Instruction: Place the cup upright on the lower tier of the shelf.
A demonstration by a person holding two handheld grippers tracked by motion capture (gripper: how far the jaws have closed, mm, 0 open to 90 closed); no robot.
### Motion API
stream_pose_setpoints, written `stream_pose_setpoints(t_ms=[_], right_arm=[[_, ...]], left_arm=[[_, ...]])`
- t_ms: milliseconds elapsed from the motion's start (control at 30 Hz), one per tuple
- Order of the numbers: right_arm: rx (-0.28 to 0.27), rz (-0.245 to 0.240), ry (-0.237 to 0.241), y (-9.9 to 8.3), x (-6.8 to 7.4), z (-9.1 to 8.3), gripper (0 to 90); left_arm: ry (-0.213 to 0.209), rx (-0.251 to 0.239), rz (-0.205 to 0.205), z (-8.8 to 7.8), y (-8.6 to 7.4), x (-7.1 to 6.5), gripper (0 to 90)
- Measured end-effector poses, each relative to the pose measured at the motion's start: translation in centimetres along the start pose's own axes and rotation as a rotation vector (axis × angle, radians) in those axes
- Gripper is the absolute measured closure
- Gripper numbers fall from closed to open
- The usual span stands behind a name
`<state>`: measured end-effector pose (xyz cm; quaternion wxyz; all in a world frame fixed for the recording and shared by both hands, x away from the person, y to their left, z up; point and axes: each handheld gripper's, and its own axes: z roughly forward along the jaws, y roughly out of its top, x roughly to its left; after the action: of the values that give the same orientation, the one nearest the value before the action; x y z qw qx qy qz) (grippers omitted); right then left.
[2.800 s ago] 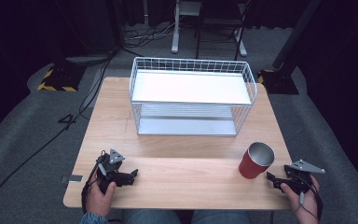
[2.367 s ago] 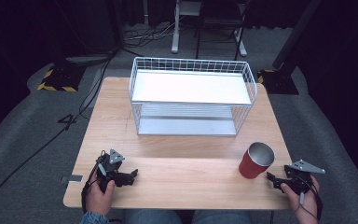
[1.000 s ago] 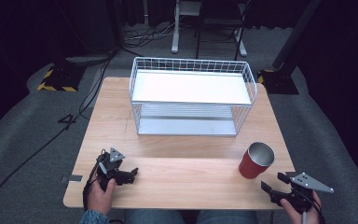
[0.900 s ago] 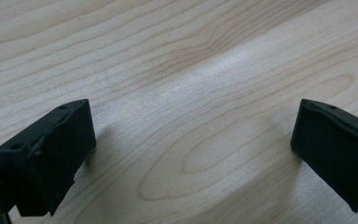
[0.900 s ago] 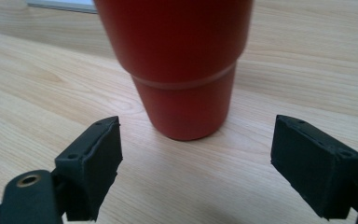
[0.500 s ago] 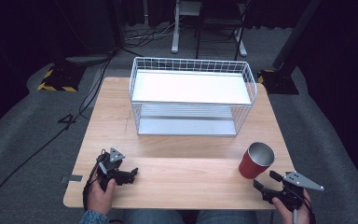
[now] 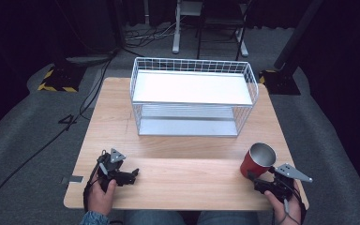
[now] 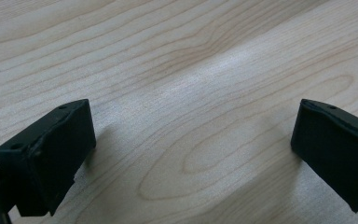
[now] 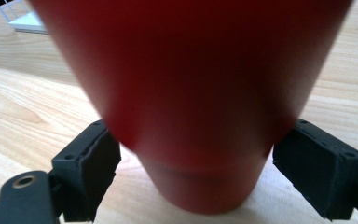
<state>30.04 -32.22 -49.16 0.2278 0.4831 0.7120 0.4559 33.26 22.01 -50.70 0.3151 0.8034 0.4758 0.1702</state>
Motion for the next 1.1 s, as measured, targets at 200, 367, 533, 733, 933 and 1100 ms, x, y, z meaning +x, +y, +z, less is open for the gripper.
stream_pose_setpoints(t_ms=[200,367,533,733,933,1100], right_arm=[[0.008,-0.006,-0.003,0.3,0.0,0.8,13.6],[0.016,-0.010,0.001,0.5,0.0,1.4,13.2],[0.034,-0.008,0.019,0.5,-0.4,2.2,13.4],[0.033,-0.007,0.027,0.5,-0.5,2.6,13.6],[0.028,-0.019,0.028,0.5,-0.5,2.6,14.3],[0.010,-0.051,0.011,0.5,-0.4,2.5,15.8]], left_arm=[[0.001,0.001,0.000,0.0,0.0,0.0,0.1],[0.001,0.000,0.000,0.0,0.0,0.0,0.2],[0.001,0.001,0.000,0.0,0.0,0.0,0.1],[0.001,0.000,0.000,0.0,0.0,0.0,0.1],[0.001,0.001,0.000,0.0,0.0,0.0,0.1],[0.000,0.001,0.000,0.0,0.0,0.0,0.1]])
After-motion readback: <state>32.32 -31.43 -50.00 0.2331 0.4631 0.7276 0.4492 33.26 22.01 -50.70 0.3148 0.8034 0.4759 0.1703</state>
